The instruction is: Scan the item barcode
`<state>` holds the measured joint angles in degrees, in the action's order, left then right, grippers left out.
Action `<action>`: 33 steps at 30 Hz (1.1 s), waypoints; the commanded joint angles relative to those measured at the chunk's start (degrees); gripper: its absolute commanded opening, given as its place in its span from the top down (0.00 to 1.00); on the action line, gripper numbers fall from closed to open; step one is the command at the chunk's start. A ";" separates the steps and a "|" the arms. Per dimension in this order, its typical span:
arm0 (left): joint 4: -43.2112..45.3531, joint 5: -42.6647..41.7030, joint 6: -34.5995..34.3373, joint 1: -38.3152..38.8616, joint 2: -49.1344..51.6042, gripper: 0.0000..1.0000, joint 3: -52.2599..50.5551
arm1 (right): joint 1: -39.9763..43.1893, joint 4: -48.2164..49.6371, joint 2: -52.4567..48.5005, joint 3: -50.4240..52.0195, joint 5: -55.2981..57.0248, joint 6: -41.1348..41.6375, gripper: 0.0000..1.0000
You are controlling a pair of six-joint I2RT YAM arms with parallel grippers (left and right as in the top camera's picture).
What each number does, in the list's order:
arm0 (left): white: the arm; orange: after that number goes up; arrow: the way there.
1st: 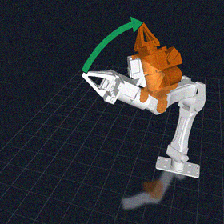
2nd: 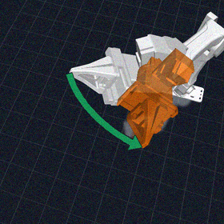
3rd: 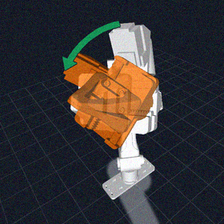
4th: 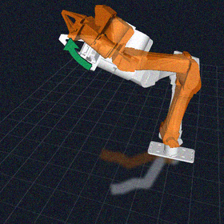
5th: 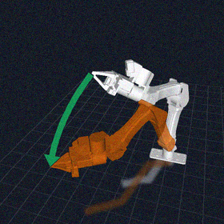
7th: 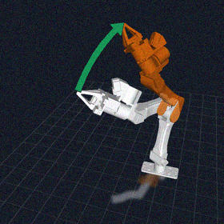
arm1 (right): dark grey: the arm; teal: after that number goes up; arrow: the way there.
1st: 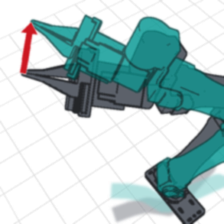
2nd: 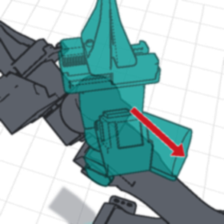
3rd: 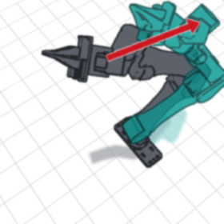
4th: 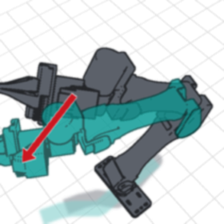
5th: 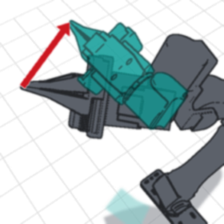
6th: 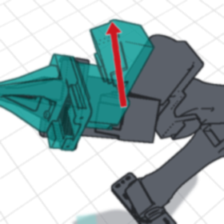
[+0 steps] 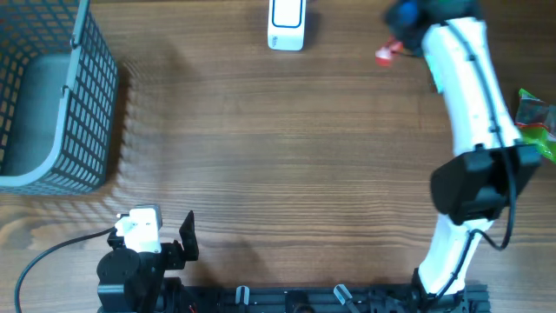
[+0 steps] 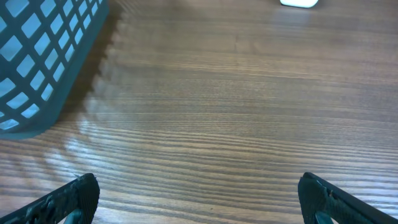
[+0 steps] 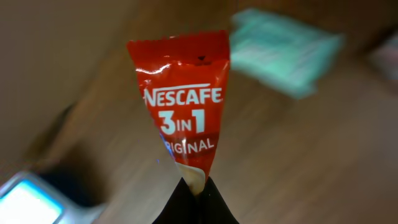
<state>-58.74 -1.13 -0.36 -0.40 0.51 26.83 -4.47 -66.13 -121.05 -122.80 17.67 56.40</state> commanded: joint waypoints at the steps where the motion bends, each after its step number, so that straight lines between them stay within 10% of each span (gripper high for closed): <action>1: 0.17 0.57 -0.55 0.31 -0.24 0.00 -0.37 | 6.54 -0.17 -2.49 7.34 8.96 -2.89 0.95; 11: 0.17 0.57 -0.55 0.31 -0.24 0.00 -0.37 | 18.67 17.68 -2.49 22.10 5.66 -25.24 0.94; 25: 0.17 0.57 -0.55 0.31 -0.24 0.00 -0.37 | 25.55 16.74 -2.47 24.17 5.68 -29.44 0.82; 26: 0.17 0.57 -0.55 0.31 -0.24 0.00 -0.37 | 25.55 16.15 -2.47 24.11 5.07 -29.44 0.52; 27: 0.17 0.57 -0.55 0.31 -0.24 0.00 -0.37 | 25.51 15.21 -2.47 23.80 3.85 -29.44 0.01; 33: 0.17 0.57 -0.55 0.31 -0.24 0.00 -0.37 | 24.37 8.55 1.53 19.06 -3.48 -26.29 0.00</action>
<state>-58.76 -1.13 -0.36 -0.40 0.51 26.83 21.21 -56.21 -122.91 -100.12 19.31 27.94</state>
